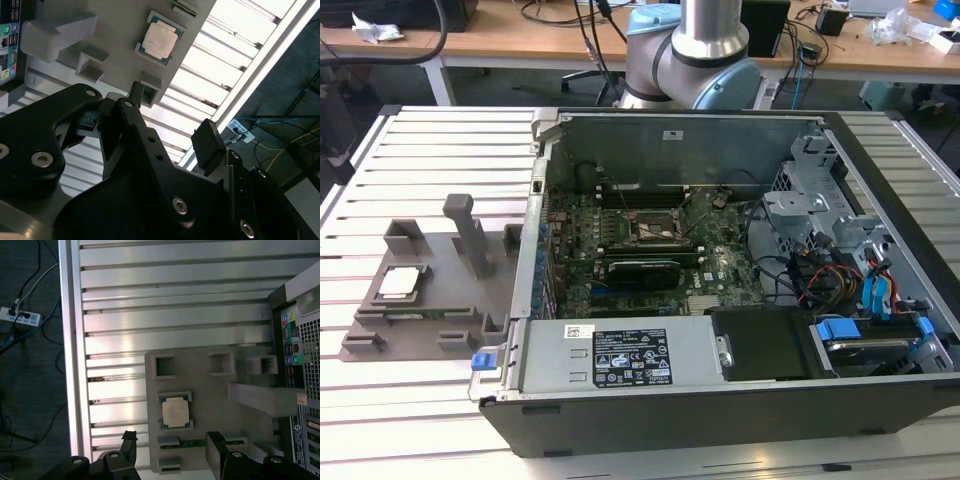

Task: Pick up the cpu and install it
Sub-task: 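Pick up the cpu and move it towards the insertion slot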

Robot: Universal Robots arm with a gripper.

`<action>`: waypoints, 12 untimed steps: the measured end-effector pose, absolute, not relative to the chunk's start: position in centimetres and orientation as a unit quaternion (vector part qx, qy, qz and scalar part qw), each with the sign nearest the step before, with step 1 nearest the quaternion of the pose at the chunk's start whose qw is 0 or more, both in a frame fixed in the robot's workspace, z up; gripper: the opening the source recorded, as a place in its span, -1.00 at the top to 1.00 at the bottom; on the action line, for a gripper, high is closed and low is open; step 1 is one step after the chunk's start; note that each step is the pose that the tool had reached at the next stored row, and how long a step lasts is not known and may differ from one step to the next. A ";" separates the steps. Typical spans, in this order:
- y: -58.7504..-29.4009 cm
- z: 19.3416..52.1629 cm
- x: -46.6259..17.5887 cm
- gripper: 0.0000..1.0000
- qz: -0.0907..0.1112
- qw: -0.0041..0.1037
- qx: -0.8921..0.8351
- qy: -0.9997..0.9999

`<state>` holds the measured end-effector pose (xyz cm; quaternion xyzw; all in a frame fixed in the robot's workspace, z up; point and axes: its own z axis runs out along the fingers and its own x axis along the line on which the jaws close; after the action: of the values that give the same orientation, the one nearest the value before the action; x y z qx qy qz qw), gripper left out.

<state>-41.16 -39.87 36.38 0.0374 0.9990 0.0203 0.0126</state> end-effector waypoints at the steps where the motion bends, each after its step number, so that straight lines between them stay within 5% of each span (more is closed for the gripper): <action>1: -39.9 36.3 -41.2 -0.33 0.020 0.013 0.037 0.999; 12: -39.9 35.7 -41.2 -0.33 0.020 0.013 0.037 0.999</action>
<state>-41.16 -39.87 35.74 0.0374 0.9990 0.0203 0.0126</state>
